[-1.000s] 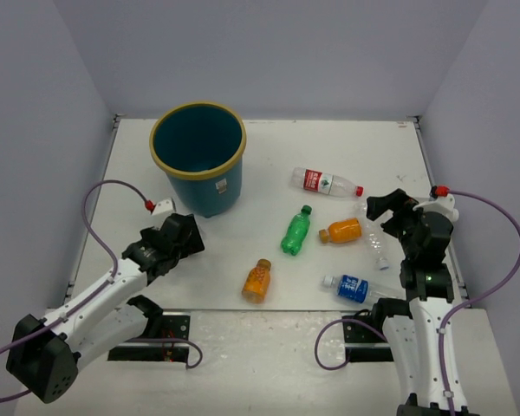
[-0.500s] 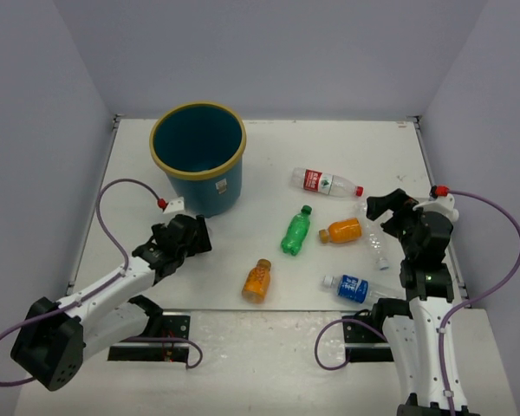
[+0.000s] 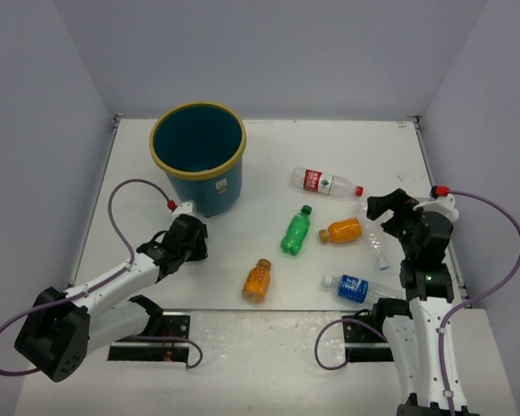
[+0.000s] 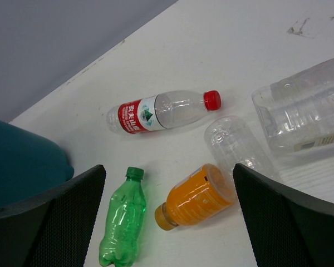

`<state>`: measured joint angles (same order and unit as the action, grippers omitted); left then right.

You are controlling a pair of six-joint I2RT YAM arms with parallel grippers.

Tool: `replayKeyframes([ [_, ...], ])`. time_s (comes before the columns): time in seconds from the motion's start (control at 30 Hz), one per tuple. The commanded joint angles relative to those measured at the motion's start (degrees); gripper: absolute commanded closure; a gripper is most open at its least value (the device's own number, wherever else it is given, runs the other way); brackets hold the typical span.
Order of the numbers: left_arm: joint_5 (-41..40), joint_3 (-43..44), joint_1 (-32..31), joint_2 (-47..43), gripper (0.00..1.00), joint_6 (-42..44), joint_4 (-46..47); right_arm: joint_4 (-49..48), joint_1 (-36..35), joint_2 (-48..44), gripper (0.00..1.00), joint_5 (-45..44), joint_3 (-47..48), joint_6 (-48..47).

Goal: Put the plastic bottles in the bin

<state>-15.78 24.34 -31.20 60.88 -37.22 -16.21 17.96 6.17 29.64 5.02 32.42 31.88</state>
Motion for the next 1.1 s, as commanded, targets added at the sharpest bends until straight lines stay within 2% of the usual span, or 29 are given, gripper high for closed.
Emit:
replayKeyframes([
  [0.0,1.08,1.12,-0.09,-6.83,0.90,-0.78,0.27,-1.74,0.15,-0.67,0.01,-0.53,0.13,-0.41],
  [0.03,0.97,1.54,-0.09,-8.86,0.98,-1.96,-1.11,-1.69,0.15,-0.84,0.01,-0.53,0.17,-0.41],
  [0.07,1.21,2.46,-0.09,-10.40,0.99,-2.58,-3.06,-1.63,0.15,-1.09,0.01,-0.53,0.11,-0.41],
  [0.2,4.04,5.16,-0.09,-16.85,1.00,-3.95,-8.75,-1.50,0.15,-1.59,0.01,-0.70,0.01,-0.41],
  [0.27,-0.51,6.95,-0.14,-22.37,1.00,-7.93,-14.32,-0.99,0.10,-1.25,0.01,-0.66,0.11,-0.33],
  [0.33,-8.98,10.60,-0.09,-29.10,1.00,-15.39,-20.33,-0.46,0.15,-0.54,0.01,-0.80,0.62,-0.33],
  [0.4,-13.61,13.37,-0.09,-32.14,1.00,-19.27,-27.01,-0.12,0.15,-0.04,0.01,-0.80,0.79,-0.33],
  [0.53,-23.33,22.32,-0.15,-36.15,1.00,-21.47,-31.13,-0.03,0.15,0.24,0.01,-0.56,0.89,-0.36],
  [0.63,-25.61,27.51,-0.12,-34.51,1.00,-16.26,-26.90,-0.17,0.15,-0.24,0.01,-0.50,0.89,-0.54],
  [0.77,-19.41,33.39,-0.09,-28.25,1.00,-3.88,-12.20,-1.33,0.15,-0.61,0.01,0.69,0.10,-0.41],
  [0.97,-9.87,48.32,-0.09,-5.93,1.00,7.59,-3.39,0.28,0.15,3.53,0.01,2.59,1.51,-0.55],
  [1.07,-11.24,52.50,-0.17,1.29,0.78,8.49,-2.51,0.59,0.15,5.94,0.01,4.02,2.20,-0.67],
])
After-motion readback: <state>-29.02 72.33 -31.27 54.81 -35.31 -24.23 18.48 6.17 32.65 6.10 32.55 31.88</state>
